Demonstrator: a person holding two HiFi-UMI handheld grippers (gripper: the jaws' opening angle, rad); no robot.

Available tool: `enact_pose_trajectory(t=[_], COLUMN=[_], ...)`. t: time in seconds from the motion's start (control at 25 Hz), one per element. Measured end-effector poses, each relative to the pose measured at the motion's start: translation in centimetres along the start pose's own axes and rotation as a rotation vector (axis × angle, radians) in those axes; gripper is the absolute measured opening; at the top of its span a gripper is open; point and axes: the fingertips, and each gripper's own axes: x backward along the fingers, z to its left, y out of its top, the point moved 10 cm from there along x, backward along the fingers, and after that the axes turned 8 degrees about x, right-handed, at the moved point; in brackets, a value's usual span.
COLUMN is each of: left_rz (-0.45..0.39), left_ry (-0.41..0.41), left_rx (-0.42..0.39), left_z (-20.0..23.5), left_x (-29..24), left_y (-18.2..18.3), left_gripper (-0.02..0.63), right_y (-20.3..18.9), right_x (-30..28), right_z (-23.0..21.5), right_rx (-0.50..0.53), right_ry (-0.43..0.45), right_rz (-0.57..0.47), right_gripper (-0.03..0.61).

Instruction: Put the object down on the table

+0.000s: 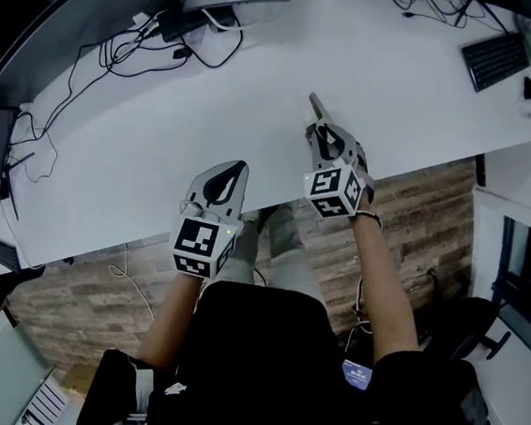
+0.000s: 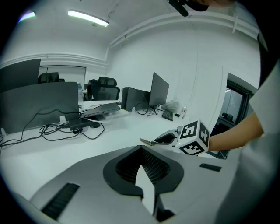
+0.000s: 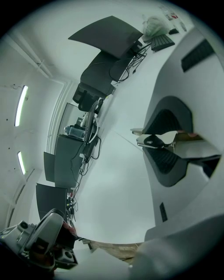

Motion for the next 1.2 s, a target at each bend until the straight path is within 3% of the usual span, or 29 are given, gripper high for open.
enact_pose_trajectory(t=[0.64,1.2], left_rz=[0.007,-0.021], left_ry=[-0.003,0.001], left_rx=[0.017,-0.030], left_z=[0.8,1.4], left_x=[-0.2,0.1], left_y=[0.2,2.2], left_gripper=[0.012,0.012], right_y=[0.2,1.6], right_x=[-0.5,1.8], right_z=[0.5,-0.5], right_rx=[-0.043,-0.100], right_ry=[0.086,0.079], right_rz=[-0.002,-0.045], right_gripper=[0.127,0.124])
